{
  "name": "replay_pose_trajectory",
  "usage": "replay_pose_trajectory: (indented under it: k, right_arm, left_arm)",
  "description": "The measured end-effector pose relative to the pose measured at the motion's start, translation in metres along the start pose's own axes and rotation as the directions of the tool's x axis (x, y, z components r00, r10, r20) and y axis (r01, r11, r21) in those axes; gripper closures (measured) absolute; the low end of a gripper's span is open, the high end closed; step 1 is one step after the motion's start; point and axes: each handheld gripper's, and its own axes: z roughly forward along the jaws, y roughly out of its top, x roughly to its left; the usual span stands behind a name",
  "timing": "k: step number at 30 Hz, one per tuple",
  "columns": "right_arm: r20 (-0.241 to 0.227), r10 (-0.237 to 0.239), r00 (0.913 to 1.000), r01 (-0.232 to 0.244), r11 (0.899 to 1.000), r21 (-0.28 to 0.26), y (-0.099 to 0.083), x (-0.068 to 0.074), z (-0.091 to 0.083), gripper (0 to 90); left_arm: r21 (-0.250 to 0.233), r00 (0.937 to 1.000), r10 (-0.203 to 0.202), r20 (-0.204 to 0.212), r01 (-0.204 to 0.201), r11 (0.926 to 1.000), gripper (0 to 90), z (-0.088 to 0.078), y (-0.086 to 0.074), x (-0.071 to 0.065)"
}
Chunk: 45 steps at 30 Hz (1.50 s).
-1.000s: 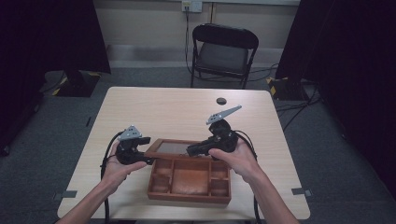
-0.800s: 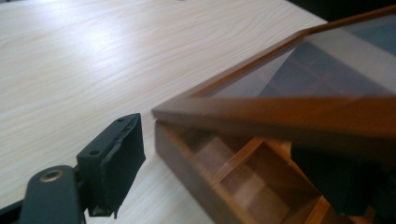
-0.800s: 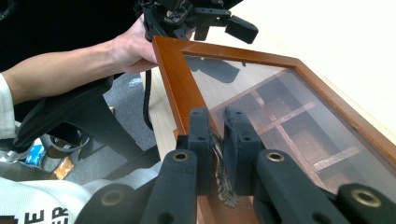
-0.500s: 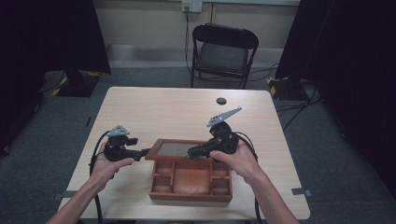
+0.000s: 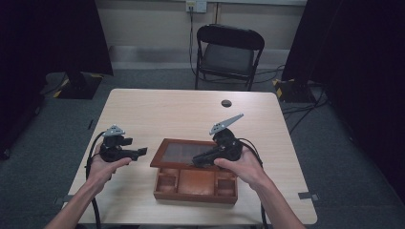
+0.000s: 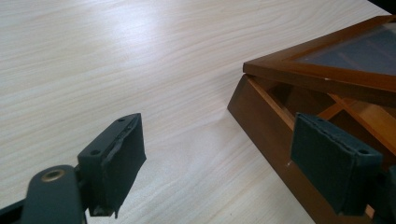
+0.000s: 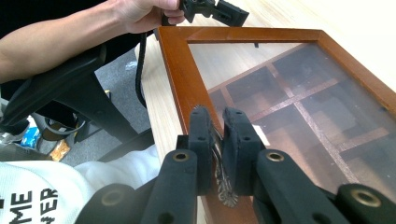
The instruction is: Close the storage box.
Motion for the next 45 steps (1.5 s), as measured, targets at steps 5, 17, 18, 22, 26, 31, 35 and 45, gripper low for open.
replay_pose_trajectory:
  k: [5, 17, 18, 22, 26, 31, 35, 45]
  right_arm:
    - [-0.006, -0.002, 1.0000, 0.002, 1.000, 0.017, -0.006, -0.001, 0.002, 82.5]
    - [-0.006, 0.005, 1.0000, -0.005, 0.999, 0.042, -0.021, 0.000, 0.005, 82.2]
    - [-0.008, 0.004, 1.0000, -0.004, 0.999, 0.045, -0.022, -0.001, 0.006, 82.2]
    - [-0.004, 0.003, 1.0000, -0.003, 0.997, 0.075, -0.028, 0.001, 0.014, 82.2]
    - [-0.009, 0.005, 0.9999, -0.004, 0.996, 0.091, -0.032, 0.000, 0.018, 82.2]
    - [-0.019, 0.010, 0.9998, -0.008, 0.995, 0.102, -0.036, -0.001, 0.023, 82.3]
    - [-0.017, 0.011, 0.9998, -0.009, 0.992, 0.129, -0.040, -0.001, 0.030, 82.4]
    - [-0.019, 0.033, 0.9993, -0.028, 0.980, 0.197, -0.055, -0.007, 0.051, 82.6]
  left_arm:
    - [0.003, 1.0000, -0.002, 0.000, 0.002, 1.0000, 17.5, 0.000, -0.001, 0.000]
    - [-0.001, 0.9999, -0.011, -0.009, 0.011, 0.9999, 17.5, 0.001, 0.000, -0.001]
    - [0.000, 0.9999, -0.010, -0.008, 0.010, 0.9999, 17.5, 0.001, 0.000, -0.001]
    - [0.003, 0.9999, -0.007, -0.009, 0.007, 1.0000, 17.5, 0.001, -0.001, -0.001]
    - [0.007, 0.9999, -0.001, -0.011, 0.001, 1.0000, 17.6, 0.002, -0.001, -0.001]
    - [0.008, 1.0000, -0.002, -0.009, 0.003, 1.0000, 17.5, 0.002, -0.001, -0.001]
    - [0.013, 0.9999, 0.003, -0.010, -0.003, 0.9999, 17.6, 0.002, -0.002, -0.002]
    - [0.016, 0.9999, 0.000, -0.013, 0.001, 0.9999, 17.7, 0.004, -0.003, -0.002]
